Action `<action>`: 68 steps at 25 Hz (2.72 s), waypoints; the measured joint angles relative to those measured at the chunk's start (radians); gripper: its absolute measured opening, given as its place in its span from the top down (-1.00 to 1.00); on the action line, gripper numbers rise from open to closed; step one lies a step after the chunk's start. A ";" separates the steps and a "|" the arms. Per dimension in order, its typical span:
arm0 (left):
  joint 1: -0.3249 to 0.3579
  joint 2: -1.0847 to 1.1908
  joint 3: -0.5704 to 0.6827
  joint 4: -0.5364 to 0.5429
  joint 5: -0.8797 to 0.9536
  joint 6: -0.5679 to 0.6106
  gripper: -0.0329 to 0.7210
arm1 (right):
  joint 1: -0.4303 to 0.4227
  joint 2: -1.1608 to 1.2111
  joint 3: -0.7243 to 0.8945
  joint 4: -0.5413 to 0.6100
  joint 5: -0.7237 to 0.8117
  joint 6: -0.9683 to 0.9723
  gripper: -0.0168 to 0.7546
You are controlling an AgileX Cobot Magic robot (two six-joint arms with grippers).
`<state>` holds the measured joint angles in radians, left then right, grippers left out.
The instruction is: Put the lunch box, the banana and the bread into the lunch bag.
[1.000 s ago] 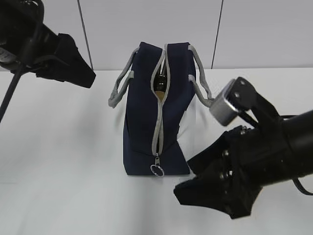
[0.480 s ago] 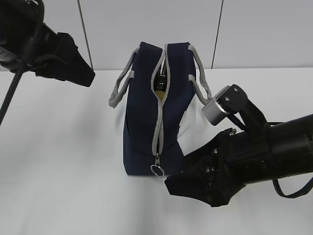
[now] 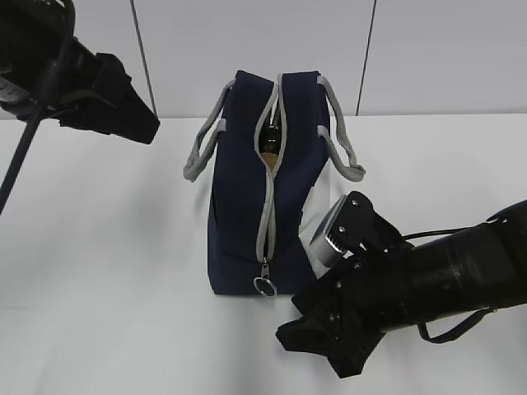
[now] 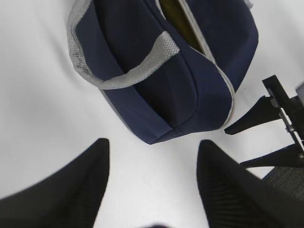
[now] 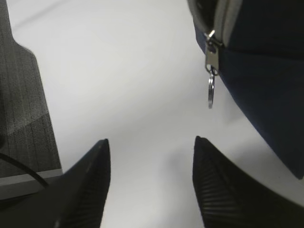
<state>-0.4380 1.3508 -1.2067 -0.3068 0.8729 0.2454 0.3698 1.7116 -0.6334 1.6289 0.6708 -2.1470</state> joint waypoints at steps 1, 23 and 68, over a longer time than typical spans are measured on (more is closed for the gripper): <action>0.000 0.000 0.000 0.000 -0.001 0.000 -0.18 | 0.000 0.013 -0.001 0.020 0.000 -0.039 -0.06; 0.000 0.000 0.000 0.022 -0.003 0.001 -0.18 | 0.000 0.170 -0.099 0.184 0.024 -0.299 0.31; 0.000 0.000 0.001 0.028 0.018 0.001 -0.13 | 0.000 -0.152 -0.102 -0.104 -0.040 0.142 1.00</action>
<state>-0.4380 1.3508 -1.2058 -0.2785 0.8913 0.2465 0.3698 1.5595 -0.7357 1.5244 0.6306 -2.0046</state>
